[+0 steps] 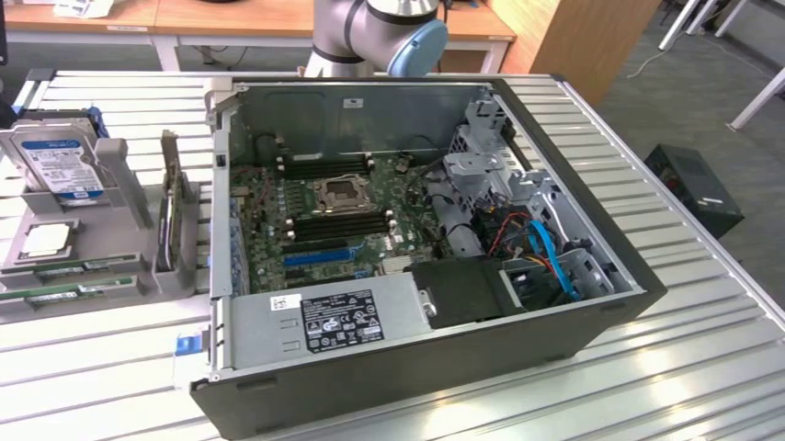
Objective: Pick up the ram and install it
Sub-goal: 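Pick up the ram and move it above insertion slot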
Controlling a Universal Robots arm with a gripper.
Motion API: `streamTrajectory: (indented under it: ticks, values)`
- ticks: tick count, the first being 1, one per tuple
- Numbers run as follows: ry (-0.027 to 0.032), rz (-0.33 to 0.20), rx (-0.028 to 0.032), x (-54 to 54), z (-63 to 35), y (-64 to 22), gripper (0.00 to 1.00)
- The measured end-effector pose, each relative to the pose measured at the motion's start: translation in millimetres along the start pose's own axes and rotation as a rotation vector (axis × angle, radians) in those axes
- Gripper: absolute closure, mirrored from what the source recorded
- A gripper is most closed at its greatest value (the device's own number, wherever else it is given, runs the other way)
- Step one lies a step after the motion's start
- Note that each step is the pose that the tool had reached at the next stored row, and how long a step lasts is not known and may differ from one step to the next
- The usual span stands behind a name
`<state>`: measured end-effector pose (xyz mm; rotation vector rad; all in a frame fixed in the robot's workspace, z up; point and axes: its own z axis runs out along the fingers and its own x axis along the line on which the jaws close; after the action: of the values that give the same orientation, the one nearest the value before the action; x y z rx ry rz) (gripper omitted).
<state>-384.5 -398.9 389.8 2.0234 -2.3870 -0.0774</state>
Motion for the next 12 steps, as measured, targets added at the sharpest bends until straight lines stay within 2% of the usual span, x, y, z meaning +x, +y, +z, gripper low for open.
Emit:
streamTrajectory:
  ticks: [3, 12]
  values:
    - [0.0001, -0.002, 0.0, 0.0, 0.0, 0.0, 0.89]
    - [0.0023, -0.05, -0.0011, 0.0, 0.0, 0.0, 0.89]
